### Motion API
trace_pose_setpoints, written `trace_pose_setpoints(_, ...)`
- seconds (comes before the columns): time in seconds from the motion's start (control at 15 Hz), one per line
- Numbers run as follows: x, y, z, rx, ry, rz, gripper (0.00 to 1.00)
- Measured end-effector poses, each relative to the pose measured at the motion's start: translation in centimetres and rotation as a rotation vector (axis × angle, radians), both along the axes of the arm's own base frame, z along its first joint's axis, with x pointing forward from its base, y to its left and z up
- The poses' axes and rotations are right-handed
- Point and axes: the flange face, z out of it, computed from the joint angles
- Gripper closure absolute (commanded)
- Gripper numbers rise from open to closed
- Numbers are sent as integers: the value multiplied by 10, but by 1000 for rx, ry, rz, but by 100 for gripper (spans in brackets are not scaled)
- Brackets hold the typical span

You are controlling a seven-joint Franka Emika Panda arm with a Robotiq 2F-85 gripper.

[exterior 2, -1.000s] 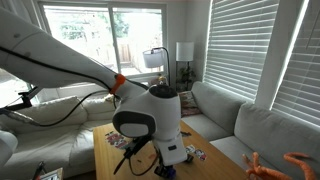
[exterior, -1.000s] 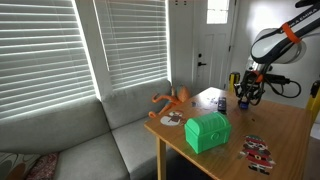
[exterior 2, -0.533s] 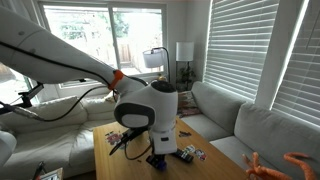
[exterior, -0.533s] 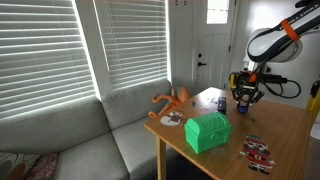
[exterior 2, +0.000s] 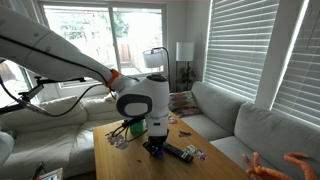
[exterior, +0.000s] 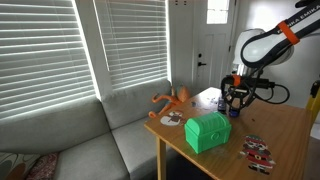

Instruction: Move the toy car from right to left

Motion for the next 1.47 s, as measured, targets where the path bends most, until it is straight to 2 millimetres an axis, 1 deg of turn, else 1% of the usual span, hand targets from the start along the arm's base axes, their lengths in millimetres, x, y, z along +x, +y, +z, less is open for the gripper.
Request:
trace_pose_setpoints(0.27, 5, 23, 0, -40, 7, -44, 90)
trace_pose_setpoints(0.53, 7, 41, 0, -39, 9, -66, 90)
trace_pose_setpoints(0.73, 8, 48, 1, -36, 8, -70, 90)
trace_pose_setpoints(0.87, 7, 47, 1, -34, 5, -67, 90)
trace_pose_setpoints(0.93, 7, 43, 3, -34, 0, -62, 90)
trace_pose_setpoints(1.07, 4, 29, 11, -37, -18, -46, 90)
trace_pose_setpoints(1.2, -4, 7, 26, -42, -47, -24, 90)
trace_pose_setpoints(1.47, -26, -41, 55, -58, -101, 37, 90)
